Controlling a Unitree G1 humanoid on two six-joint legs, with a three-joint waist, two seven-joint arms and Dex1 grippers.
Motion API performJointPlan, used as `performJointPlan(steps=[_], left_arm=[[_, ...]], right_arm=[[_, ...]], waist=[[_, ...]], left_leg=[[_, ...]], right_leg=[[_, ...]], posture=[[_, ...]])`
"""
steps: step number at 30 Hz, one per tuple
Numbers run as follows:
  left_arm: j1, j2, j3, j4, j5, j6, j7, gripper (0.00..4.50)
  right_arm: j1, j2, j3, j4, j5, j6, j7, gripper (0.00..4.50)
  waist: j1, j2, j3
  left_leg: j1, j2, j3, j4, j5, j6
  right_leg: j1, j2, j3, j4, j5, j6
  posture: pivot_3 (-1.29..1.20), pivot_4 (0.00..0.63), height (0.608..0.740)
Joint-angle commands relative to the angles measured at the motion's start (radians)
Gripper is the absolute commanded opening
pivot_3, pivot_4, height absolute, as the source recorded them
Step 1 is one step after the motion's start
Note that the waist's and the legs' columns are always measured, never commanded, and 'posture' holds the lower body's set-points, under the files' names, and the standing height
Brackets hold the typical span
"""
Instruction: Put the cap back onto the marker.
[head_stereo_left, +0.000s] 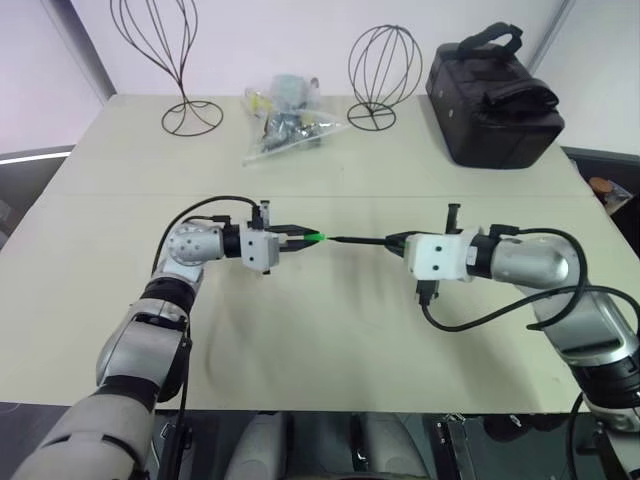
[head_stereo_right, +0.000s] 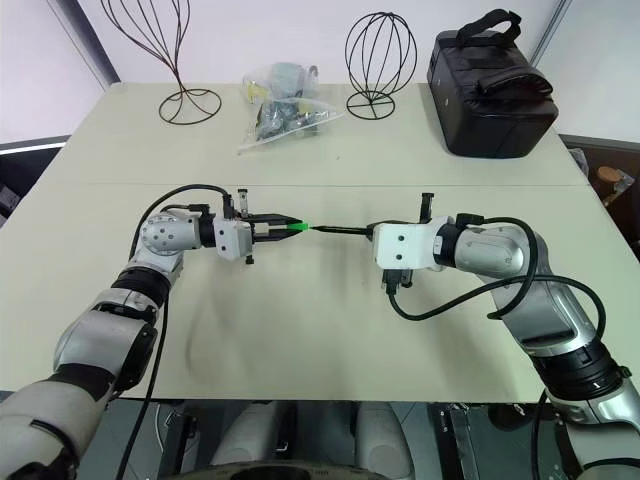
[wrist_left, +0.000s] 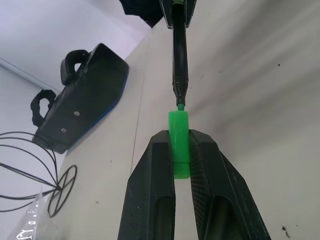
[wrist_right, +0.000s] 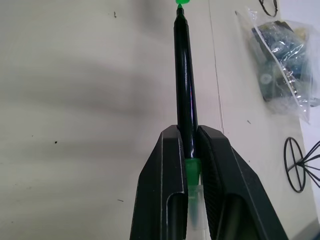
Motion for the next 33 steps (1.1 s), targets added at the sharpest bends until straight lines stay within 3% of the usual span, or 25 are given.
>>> performJointPlan(steps=[1, 33], left_arm=[[-0.013, -0.001, -0.005, -0.012, 0.006, -0.021, 0.014, 0.00], [-0.014, -0.022, -0.033, 0.007, 0.080, -0.035, 0.126, 0.00]], right_arm=[[-0.021, 0.004, -0.006, -0.037, 0.000, -0.002, -0.007, 0.02], [-0.026, 0.024, 0.016, -0.085, 0.006, 0.056, 0.003, 0.02]], waist=[[0.000, 0.000, 0.000], [0.000, 0.000, 0.000]], left_leg=[[0.000, 0.000, 0.000, 0.000, 0.000, 0.000], [0.000, 0.000, 0.000, 0.000, 0.000, 0.000]], right_leg=[[0.000, 0.000, 0.000, 0.000, 0.000, 0.000], [0.000, 0.000, 0.000, 0.000, 0.000, 0.000]], posture=[[0.00, 0.150, 0.740], [0.00, 0.150, 0.740]])
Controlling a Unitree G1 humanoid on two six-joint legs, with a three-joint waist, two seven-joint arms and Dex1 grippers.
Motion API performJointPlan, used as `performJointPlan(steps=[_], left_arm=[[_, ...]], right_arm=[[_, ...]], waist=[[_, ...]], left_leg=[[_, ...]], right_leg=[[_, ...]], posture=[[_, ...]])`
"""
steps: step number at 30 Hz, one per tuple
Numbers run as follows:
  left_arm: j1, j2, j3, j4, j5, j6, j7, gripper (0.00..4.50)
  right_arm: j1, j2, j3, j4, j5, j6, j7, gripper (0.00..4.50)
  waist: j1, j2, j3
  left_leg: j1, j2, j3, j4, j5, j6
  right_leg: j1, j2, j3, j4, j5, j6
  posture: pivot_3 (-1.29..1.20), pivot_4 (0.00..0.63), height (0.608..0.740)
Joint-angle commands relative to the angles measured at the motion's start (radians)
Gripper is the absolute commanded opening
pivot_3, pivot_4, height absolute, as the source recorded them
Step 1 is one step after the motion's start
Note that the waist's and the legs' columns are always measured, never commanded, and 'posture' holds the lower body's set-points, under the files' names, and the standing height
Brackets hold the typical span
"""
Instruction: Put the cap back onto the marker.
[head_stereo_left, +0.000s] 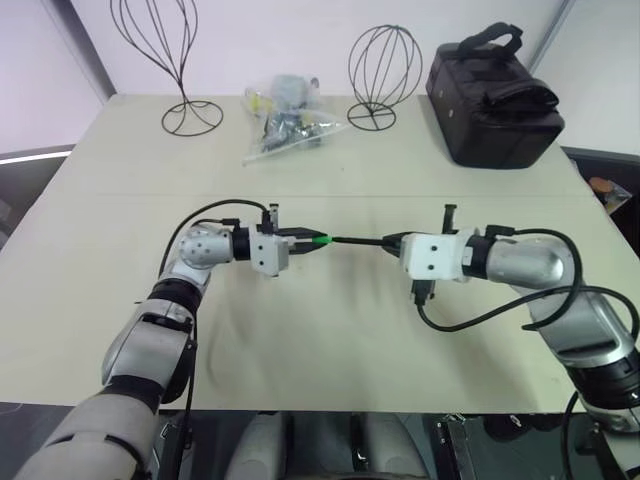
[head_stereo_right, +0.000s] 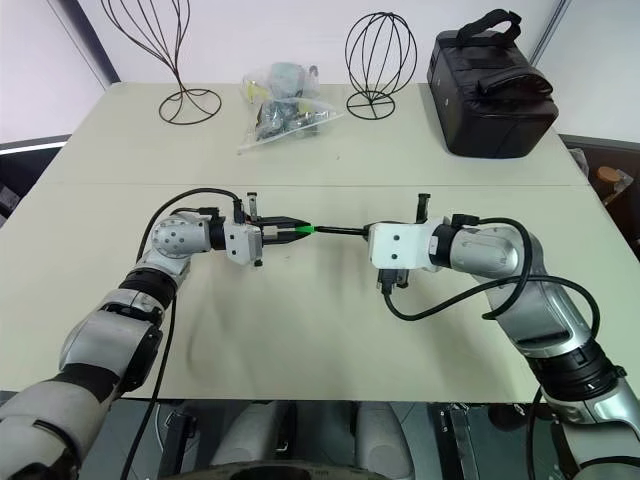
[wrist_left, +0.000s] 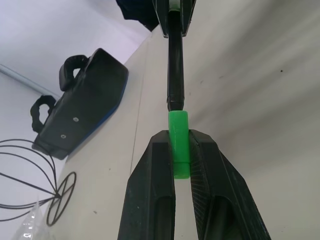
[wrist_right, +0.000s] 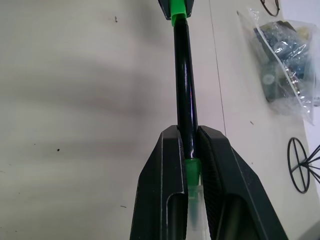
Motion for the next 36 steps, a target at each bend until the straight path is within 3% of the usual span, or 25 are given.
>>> performJointPlan(steps=[1, 13, 23, 36], left_arm=[[-0.014, -0.001, -0.001, 0.004, 0.019, -0.016, 0.039, 0.00], [-0.012, -0.013, -0.012, -0.004, 0.052, -0.013, 0.098, 0.00], [0.006, -0.038, -0.014, -0.029, -0.032, -0.008, 0.007, 0.00], [-0.006, -0.043, -0.028, -0.033, -0.018, -0.045, -0.001, 0.00]], right_arm=[[-0.021, 0.010, -0.001, -0.059, 0.015, 0.001, 0.004, 0.02], [-0.019, 0.019, 0.010, -0.083, 0.015, 0.030, 0.006, 0.02], [-0.022, 0.026, 0.019, -0.094, 0.005, 0.027, -0.002, 0.02], [-0.018, 0.038, 0.047, -0.112, -0.001, 0.044, 0.018, 0.02]], waist=[[0.000, 0.000, 0.000], [0.000, 0.000, 0.000], [0.000, 0.000, 0.000], [0.000, 0.000, 0.000]], left_leg=[[0.000, 0.000, 0.000, 0.000, 0.000, 0.000], [0.000, 0.000, 0.000, 0.000, 0.000, 0.000], [0.000, 0.000, 0.000, 0.000, 0.000, 0.000], [0.000, 0.000, 0.000, 0.000, 0.000, 0.000]], right_leg=[[0.000, 0.000, 0.000, 0.000, 0.000, 0.000], [0.000, 0.000, 0.000, 0.000, 0.000, 0.000], [0.000, 0.000, 0.000, 0.000, 0.000, 0.000], [0.000, 0.000, 0.000, 0.000, 0.000, 0.000]], posture=[[0.00, 0.150, 0.740], [0.00, 0.150, 0.740], [0.00, 0.150, 0.740], [0.00, 0.150, 0.740]])
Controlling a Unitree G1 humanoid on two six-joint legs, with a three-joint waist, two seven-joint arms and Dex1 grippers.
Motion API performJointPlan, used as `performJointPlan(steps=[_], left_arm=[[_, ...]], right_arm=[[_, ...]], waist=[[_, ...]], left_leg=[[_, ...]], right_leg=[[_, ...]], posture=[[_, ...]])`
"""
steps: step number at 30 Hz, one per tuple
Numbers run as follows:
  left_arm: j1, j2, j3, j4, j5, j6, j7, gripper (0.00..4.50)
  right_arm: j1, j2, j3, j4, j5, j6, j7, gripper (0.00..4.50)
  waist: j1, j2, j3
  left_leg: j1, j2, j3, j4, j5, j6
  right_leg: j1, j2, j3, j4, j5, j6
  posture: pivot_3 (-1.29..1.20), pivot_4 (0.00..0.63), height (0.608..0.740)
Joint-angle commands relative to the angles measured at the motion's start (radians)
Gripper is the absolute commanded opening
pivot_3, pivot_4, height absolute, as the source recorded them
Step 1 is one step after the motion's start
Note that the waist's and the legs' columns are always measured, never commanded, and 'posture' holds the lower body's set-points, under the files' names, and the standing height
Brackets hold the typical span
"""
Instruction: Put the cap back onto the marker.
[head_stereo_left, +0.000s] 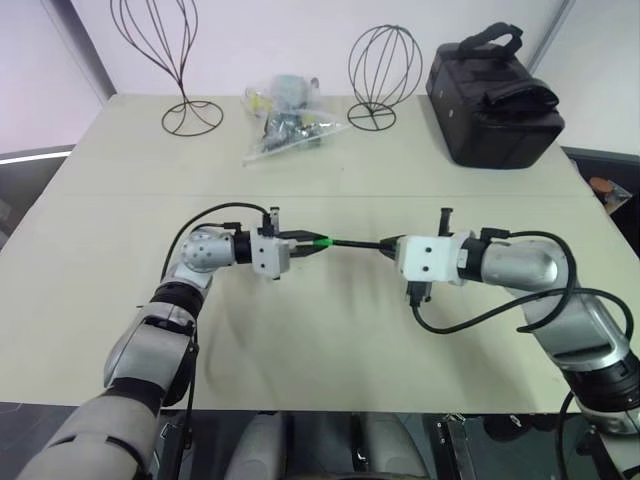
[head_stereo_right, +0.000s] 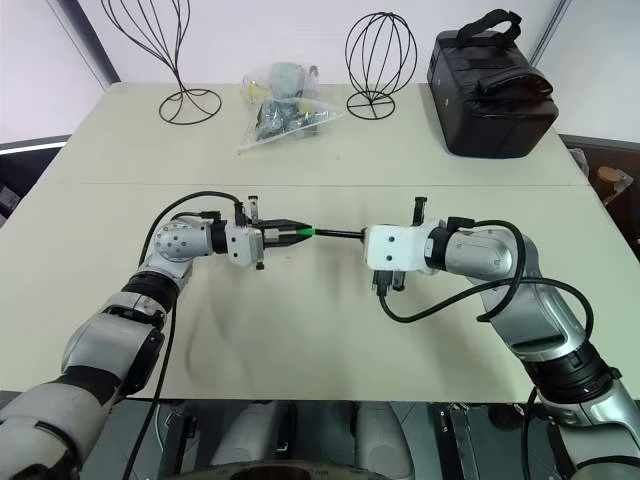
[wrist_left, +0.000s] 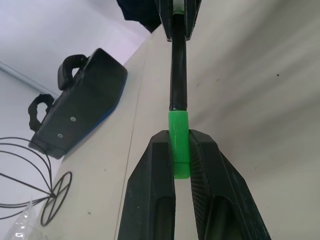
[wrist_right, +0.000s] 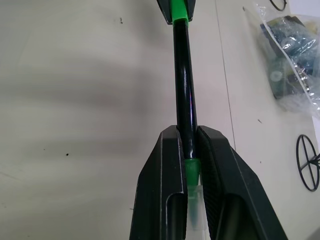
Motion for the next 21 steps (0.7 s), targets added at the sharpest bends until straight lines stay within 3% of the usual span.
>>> performJointPlan(steps=[1, 21], left_arm=[[-0.021, -0.025, -0.021, -0.036, 0.011, -0.049, 0.014, 0.00], [-0.019, -0.019, -0.028, -0.045, 0.150, -0.116, 0.218, 0.00]], right_arm=[[-0.020, 0.026, 0.029, -0.073, 0.016, -0.020, 0.005, 0.02], [-0.026, 0.039, 0.031, -0.095, 0.028, 0.035, 0.041, 0.02]], waist=[[0.000, 0.000, 0.000], [0.001, 0.000, 0.000]], left_leg=[[0.000, 0.000, 0.000, 0.000, 0.000, 0.000], [0.000, 0.000, 0.000, 0.000, 0.000, 0.000]], right_leg=[[0.000, 0.000, 0.000, 0.000, 0.000, 0.000], [0.000, 0.000, 0.000, 0.000, 0.000, 0.000]], posture=[[0.00, 0.150, 0.740], [0.00, 0.150, 0.740]])
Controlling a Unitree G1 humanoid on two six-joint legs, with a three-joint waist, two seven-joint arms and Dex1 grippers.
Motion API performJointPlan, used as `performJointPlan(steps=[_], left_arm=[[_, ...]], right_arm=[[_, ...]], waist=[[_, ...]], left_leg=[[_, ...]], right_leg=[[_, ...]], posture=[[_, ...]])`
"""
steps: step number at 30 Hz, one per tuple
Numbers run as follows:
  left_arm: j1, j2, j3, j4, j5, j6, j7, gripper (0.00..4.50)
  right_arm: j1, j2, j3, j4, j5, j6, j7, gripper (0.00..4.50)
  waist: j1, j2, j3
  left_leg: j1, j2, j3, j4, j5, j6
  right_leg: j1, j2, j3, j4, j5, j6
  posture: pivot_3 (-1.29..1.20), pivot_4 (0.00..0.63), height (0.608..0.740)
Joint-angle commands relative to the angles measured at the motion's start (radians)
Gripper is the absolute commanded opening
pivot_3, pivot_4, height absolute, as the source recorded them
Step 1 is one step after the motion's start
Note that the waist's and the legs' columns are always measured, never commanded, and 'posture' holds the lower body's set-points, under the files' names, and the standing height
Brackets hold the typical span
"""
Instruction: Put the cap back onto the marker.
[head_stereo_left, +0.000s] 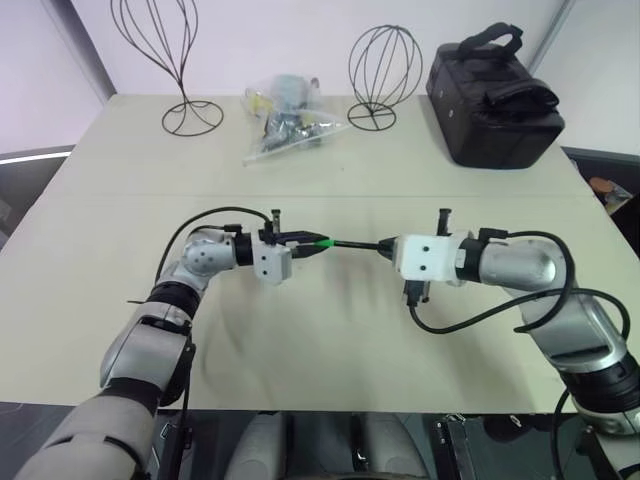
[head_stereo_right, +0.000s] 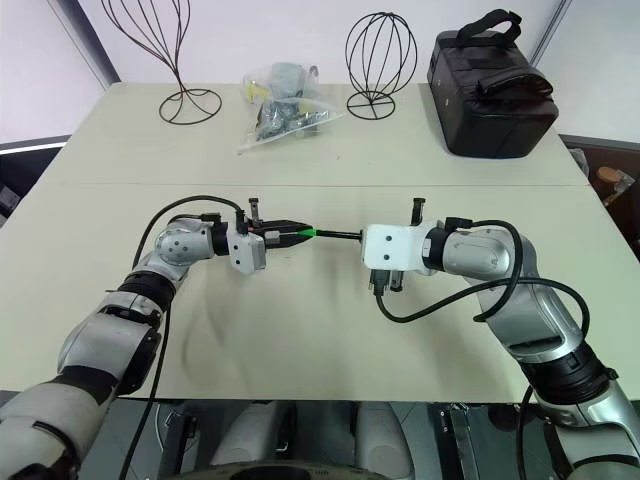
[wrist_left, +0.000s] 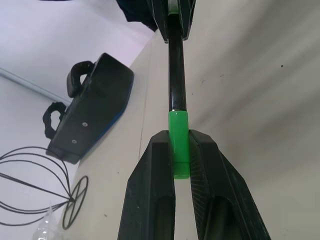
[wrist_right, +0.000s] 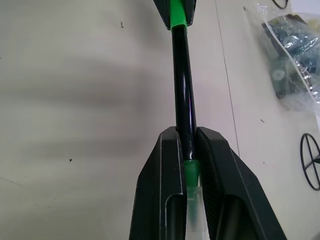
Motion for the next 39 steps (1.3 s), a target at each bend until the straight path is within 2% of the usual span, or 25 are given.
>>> performJointPlan(steps=[1, 17, 26, 28, 29, 35, 39], left_arm=[[-0.018, -0.034, -0.020, -0.047, -0.003, -0.038, 0.045, 0.00], [-0.024, -0.027, -0.045, -0.054, 0.001, -0.034, 0.084, 0.00], [-0.014, -0.019, -0.046, -0.043, -0.027, -0.027, 0.056, 0.00], [-0.010, -0.015, -0.046, -0.041, -0.034, -0.027, 0.048, 0.96], [-0.008, -0.011, -0.048, -0.040, -0.036, -0.028, 0.046, 1.29], [0.005, 0.016, -0.061, -0.042, -0.050, -0.031, 0.037, 4.34], [0.021, 0.043, -0.069, -0.051, -0.093, -0.038, 0.002, 4.43]], right_arm=[[-0.021, 0.022, 0.029, -0.075, 0.032, -0.015, 0.014, 0.02], [-0.019, 0.036, 0.032, -0.081, 0.029, 0.004, 0.012, 0.02], [-0.009, 0.009, 0.015, -0.073, 0.028, -0.017, 0.018, 0.02], [-0.006, 0.002, 0.011, -0.072, 0.029, -0.022, 0.020, 0.00], [-0.004, -0.002, 0.009, -0.070, 0.030, -0.025, 0.021, 0.00], [0.007, -0.026, -0.005, -0.068, 0.043, -0.040, 0.024, 0.00], [0.012, -0.042, -0.015, -0.062, 0.051, -0.046, 0.024, 0.00]], waist=[[0.000, 0.000, 0.000], [0.000, 0.000, 0.000], [0.000, 0.000, 0.000], [0.000, 0.000, 0.000], [0.000, 0.000, 0.000], [-0.002, 0.000, 0.000], [0.000, 0.000, 0.000]], left_leg=[[0.000, 0.000, 0.000, 0.000, 0.000, 0.000], [0.000, 0.000, 0.000, 0.000, 0.000, 0.000], [0.000, 0.000, 0.000, 0.000, 0.000, 0.000], [0.000, 0.000, 0.000, 0.000, 0.000, 0.000], [0.000, 0.000, 0.000, 0.000, 0.000, 0.000], [0.000, 0.000, 0.000, 0.000, 0.000, 0.000], [0.000, 0.000, 0.000, 0.000, 0.000, 0.000]], right_leg=[[0.000, 0.000, 0.000, 0.000, 0.000, 0.000], [0.000, 0.000, 0.000, 0.000, 0.000, 0.000], [0.000, 0.000, 0.000, 0.000, 0.000, 0.000], [0.000, 0.000, 0.000, 0.000, 0.000, 0.000], [0.000, 0.000, 0.000, 0.000, 0.000, 0.000], [0.000, 0.000, 0.000, 0.000, 0.000, 0.000], [0.000, 0.000, 0.000, 0.000, 0.000, 0.000]], posture=[[0.00, 0.150, 0.740], [0.00, 0.150, 0.740], [0.00, 0.150, 0.740], [0.00, 0.150, 0.740], [0.00, 0.150, 0.740], [0.00, 0.150, 0.740], [0.00, 0.150, 0.740]])
